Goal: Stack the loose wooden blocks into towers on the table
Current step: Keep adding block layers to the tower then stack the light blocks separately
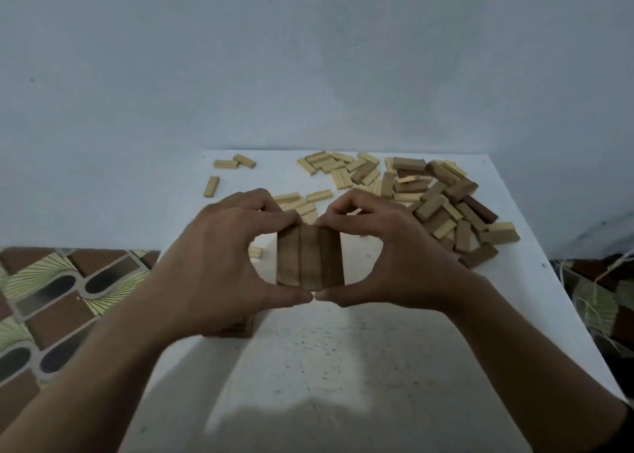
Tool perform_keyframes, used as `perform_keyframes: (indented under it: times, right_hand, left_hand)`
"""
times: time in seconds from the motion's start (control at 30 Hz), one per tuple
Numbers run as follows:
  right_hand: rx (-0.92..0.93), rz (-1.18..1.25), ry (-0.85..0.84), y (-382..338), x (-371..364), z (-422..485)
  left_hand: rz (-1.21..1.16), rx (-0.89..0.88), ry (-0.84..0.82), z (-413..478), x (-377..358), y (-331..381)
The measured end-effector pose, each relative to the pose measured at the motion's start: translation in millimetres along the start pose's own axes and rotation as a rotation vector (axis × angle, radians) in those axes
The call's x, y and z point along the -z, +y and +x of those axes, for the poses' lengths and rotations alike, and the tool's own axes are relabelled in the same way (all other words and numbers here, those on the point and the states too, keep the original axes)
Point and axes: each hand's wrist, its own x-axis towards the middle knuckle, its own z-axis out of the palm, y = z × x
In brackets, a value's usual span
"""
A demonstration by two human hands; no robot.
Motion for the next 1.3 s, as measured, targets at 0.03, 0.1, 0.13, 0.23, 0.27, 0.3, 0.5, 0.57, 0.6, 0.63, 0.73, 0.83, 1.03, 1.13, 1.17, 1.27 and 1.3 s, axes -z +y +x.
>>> perform_keyframes:
  times: [0.03, 0.1, 0.13, 0.23, 0.27, 0.3, 0.5, 0.57, 0.6, 0.63, 0.73, 0.83, 1.03, 1.13, 1.17, 1.27, 1.3]
  right_hand:
    - [0.006, -0.006, 0.002, -5.6, -5.3, 6.6]
    - [0.009, -0.028, -0.012, -16.8, -18.5, 21.2]
    - [0.007, -0.038, -0.024, -21.2, -25.2, 27.6]
    - [0.006, -0.065, -0.071, -32.6, -43.0, 42.7]
    - [0.001, -0.069, -0.092, -35.9, -48.3, 47.1]
    - [-0.007, -0.069, -0.112, -38.9, -53.4, 50.9]
    - [-0.06, -0.069, -0.182, -50.0, -71.2, 62.0]
    - [-0.061, -0.09, -0.192, -51.7, -73.3, 61.2]
    - [-0.06, -0.099, -0.198, -52.4, -74.8, 60.8]
    - [-0.061, -0.107, -0.203, -53.1, -76.1, 60.5]
    - [-0.074, -0.137, -0.236, -54.8, -80.1, 60.1]
    - [-0.085, -0.167, -0.253, -54.6, -81.9, 60.2]
    - [-0.086, -0.224, -0.274, -53.1, -84.7, 60.2]
    - [-0.072, -0.245, -0.261, -51.4, -85.6, 59.6]
    - [-0.069, -0.248, -0.256, -50.9, -85.8, 59.6]
    - [-0.063, -0.257, -0.245, -48.6, -87.0, 59.0]
    - [-0.06, -0.261, -0.243, -48.0, -88.1, 58.6]
  left_hand:
    - [0.012, 0.008, -0.012, -1.0, 7.2, -6.3]
    - [0.029, 0.031, -0.031, -6.5, 20.6, -21.1]
    - [0.035, 0.045, -0.05, -9.9, 25.2, -28.5]
    - [0.033, 0.085, -0.125, -20.7, 33.3, -49.4]
    - [0.026, 0.1, -0.148, -24.2, 35.1, -56.1]
    - [0.02, 0.112, -0.166, -27.6, 36.4, -62.4]
    - [0.021, 0.122, -0.211, -43.4, 37.5, -87.1]
    - [0.015, 0.121, -0.214, -46.7, 36.3, -90.1]
    - [0.01, 0.122, -0.214, -48.4, 35.5, -91.7]
    - [0.005, 0.125, -0.215, -49.6, 34.2, -93.7]
    - [-0.006, 0.128, -0.219, -52.2, 28.5, -100.5]
    - [-0.018, 0.137, -0.227, -52.3, 23.9, -103.2]
    - [-0.02, 0.149, -0.245, -53.5, 20.5, -107.3]
    - [-0.019, 0.146, -0.25, -54.4, 18.6, -111.2]
    - [-0.021, 0.146, -0.25, -54.7, 17.8, -112.3]
    - [-0.039, 0.147, -0.238, -55.7, 15.7, -114.5]
    - [-0.044, 0.146, -0.233, -56.2, 15.2, -114.8]
